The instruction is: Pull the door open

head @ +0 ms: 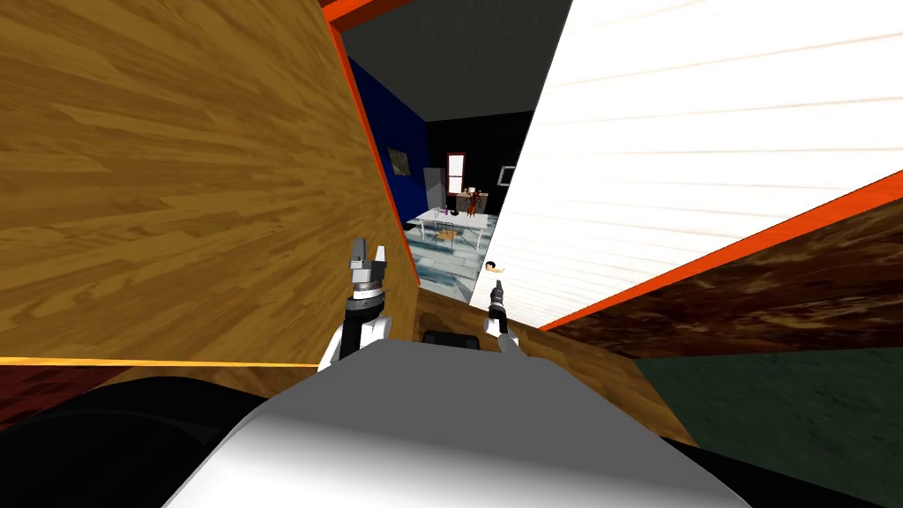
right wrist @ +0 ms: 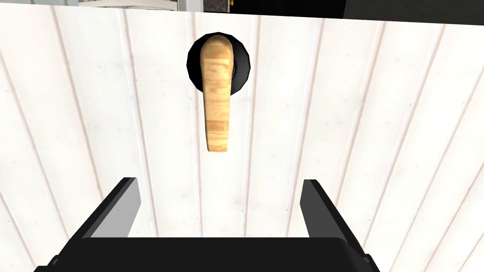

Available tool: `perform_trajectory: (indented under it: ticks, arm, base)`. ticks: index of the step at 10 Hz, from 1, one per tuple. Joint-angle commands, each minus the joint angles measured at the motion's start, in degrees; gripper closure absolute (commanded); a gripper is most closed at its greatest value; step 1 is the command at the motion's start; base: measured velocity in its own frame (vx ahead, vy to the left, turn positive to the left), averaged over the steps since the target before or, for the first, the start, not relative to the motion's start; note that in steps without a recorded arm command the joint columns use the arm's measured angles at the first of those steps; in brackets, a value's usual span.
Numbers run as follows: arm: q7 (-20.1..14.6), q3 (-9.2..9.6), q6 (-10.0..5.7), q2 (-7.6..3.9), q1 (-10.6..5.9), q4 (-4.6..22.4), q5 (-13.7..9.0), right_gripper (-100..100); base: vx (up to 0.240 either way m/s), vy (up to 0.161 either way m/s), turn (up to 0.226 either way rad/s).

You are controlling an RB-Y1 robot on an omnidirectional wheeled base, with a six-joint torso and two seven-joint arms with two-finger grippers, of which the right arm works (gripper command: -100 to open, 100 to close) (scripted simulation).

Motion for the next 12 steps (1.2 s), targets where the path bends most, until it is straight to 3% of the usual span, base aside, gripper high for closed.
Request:
perform_trajectory:
  ticks: [1,4,6,12]
  arm:
    - [-0.47,-0.19,-0.37,-1.77,-0.06,0.37,-0.21,-100]
    - [-2.20,-0.82,-1.44,-4.75,-0.19,1.87,-0.59,-100]
    - [-2.89,-1.04,-1.68,-4.91,-0.20,2.55,-0.59,-100]
    - [-3.88,-1.32,-1.94,-4.32,-0.18,3.57,-0.43,-100]
  base:
    - [-0.060,-0.049,-0.039]
    - [-0.051,-0.047,0.078]
    - [0.173,-0.016,0.126]
    - [0.215,-0.004,0.012]
